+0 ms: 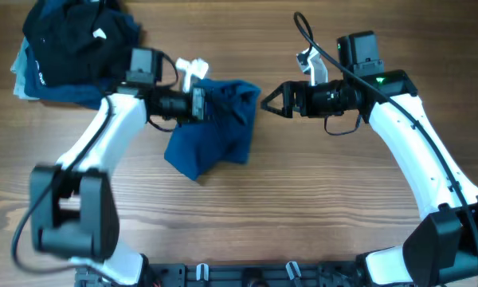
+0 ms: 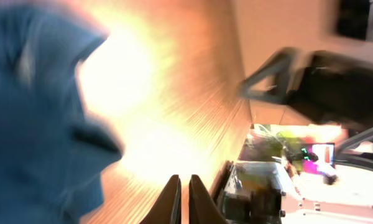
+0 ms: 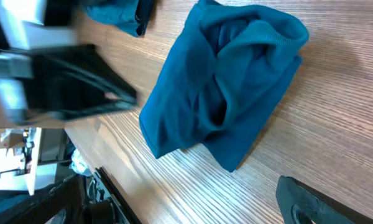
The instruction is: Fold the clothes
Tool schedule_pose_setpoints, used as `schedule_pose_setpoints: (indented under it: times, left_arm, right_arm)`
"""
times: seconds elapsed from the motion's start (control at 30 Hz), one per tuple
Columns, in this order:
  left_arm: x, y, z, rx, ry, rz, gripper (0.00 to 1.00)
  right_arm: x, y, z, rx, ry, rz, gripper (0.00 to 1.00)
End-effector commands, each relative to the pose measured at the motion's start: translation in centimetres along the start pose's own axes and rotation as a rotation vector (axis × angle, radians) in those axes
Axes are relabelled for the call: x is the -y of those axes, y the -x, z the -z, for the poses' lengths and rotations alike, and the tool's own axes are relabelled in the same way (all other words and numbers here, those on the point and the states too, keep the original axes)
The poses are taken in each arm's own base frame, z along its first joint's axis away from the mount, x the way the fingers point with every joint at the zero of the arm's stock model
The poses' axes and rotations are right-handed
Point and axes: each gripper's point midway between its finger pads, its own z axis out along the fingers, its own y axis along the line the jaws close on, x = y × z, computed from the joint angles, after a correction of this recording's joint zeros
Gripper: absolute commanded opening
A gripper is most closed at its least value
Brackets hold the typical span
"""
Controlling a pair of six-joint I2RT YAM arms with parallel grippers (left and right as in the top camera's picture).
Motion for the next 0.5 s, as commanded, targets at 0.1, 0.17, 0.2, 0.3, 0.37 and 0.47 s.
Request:
schedule_pose_setpoints:
  times: [0.1,0.17,0.2,0.3,0.37,0.47]
  left_arm:
    - [-0.1,5.4,0.4,0.178,0.043,-0.036,0.14]
    - [-1.5,6.0,-0.4,0.183,0.037,-0.013,0.14]
    - [-2.6,6.1,-1.0,0.180,0.037,0.007,0.15]
    - [-6.4,5.1,-3.7,0.123,0.005,0.069,0.16]
    - [-8.6,4.4,-5.2,0.095,-0.007,0.107,0.19]
    - [-12.1,2.9,-7.3,0.060,0.002,0.175,0.24]
  right_arm:
    - [-0.2,0.3,-0.4,0.000,0.025,0.025,1.00]
    - [-0.2,0.2,-0.4,-0.001,0.025,0.025,1.00]
    - [-0.2,0.2,-0.4,-0.001,0.025,0.025,0.99]
    - [-0.2,0.3,-0.4,0.000,0.025,0.026,0.99]
    - [-0.2,0.3,-0.4,0.000,0.025,0.025,0.99]
    - [-0.2,0.2,-0.4,-0.003,0.025,0.022,0.99]
